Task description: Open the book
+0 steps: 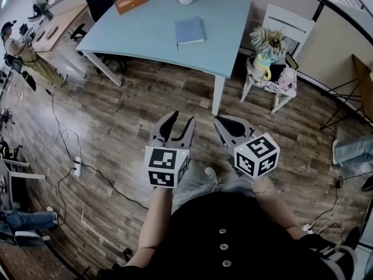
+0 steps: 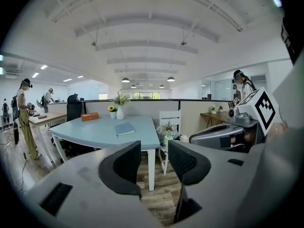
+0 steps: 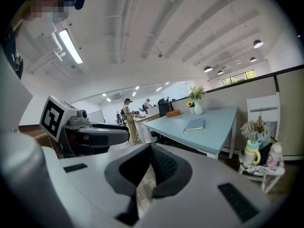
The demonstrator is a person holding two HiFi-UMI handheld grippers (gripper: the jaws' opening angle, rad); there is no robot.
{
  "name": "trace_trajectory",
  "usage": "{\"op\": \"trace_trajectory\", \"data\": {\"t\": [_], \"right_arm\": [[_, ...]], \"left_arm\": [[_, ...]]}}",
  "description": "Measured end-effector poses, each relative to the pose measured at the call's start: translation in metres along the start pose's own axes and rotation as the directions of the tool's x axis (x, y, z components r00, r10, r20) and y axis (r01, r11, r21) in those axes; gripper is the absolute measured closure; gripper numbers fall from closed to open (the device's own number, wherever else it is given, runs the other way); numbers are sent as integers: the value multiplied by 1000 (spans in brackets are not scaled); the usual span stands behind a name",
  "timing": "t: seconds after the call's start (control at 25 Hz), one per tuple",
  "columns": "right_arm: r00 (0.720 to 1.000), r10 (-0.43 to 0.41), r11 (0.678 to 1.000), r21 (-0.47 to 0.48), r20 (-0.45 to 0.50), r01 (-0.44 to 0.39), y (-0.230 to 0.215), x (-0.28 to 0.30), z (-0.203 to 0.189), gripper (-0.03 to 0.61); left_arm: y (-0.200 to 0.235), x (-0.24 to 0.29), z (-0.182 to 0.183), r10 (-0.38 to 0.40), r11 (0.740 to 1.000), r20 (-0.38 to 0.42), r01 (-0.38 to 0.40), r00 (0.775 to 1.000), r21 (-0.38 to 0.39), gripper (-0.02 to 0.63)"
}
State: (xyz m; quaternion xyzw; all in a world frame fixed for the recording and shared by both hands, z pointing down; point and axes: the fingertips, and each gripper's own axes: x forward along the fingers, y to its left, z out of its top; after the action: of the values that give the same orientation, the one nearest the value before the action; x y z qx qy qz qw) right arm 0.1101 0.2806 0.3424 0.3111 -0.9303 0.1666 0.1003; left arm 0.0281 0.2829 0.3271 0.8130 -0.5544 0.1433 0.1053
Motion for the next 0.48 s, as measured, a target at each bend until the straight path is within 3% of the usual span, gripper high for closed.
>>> {"op": "trace_trajectory", "data": {"t": [0.48], "right_arm": [[999, -39, 999, 1, -11, 39, -35, 32, 13, 575]], "left_arm": [[31, 43, 6, -19, 999, -22, 19, 1000, -31, 439]]}}
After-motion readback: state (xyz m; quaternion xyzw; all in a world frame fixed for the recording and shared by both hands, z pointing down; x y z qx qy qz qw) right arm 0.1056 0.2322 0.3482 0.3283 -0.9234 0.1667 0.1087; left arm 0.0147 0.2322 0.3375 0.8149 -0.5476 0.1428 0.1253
